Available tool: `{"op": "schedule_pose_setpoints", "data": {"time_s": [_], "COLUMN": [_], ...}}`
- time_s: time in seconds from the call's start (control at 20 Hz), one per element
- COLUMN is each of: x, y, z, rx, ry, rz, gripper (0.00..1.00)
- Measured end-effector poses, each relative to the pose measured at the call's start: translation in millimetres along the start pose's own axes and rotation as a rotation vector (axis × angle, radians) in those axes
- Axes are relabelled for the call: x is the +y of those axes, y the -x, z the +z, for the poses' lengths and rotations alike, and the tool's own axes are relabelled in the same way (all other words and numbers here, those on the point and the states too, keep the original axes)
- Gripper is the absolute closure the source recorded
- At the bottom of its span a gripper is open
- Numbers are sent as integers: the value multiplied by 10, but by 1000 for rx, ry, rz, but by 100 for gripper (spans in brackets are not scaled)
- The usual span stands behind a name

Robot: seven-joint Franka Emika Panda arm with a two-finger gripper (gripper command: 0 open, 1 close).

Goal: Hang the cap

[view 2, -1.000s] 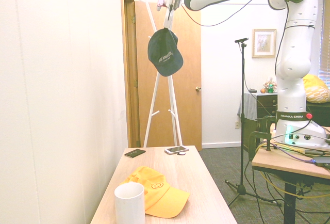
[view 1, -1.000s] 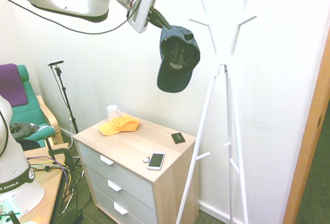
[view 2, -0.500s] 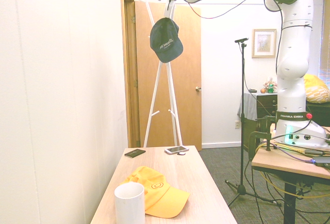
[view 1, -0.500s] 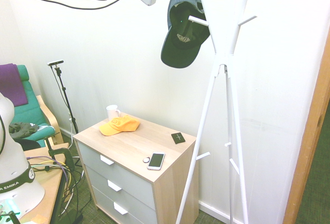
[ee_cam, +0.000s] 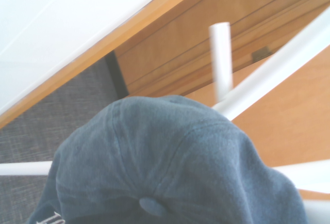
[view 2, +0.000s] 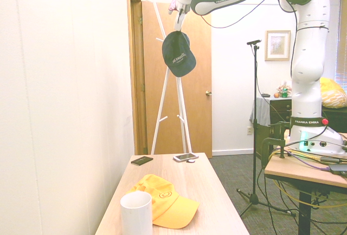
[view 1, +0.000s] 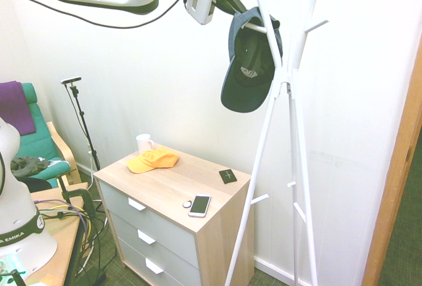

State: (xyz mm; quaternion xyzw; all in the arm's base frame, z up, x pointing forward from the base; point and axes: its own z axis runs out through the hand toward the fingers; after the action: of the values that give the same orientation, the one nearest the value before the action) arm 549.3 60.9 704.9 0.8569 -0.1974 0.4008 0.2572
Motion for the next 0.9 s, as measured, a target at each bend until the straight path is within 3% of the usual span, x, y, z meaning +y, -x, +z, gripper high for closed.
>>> {"op": "schedule_pose_setpoints", "data": {"time_s": [0.75,0.9], "x": [70,70], "y": [126,157], "z": [35,-26], "rx": [3,-57], "ry": [-6,-66], "rz": [25,78], "gripper": [0,0]}}
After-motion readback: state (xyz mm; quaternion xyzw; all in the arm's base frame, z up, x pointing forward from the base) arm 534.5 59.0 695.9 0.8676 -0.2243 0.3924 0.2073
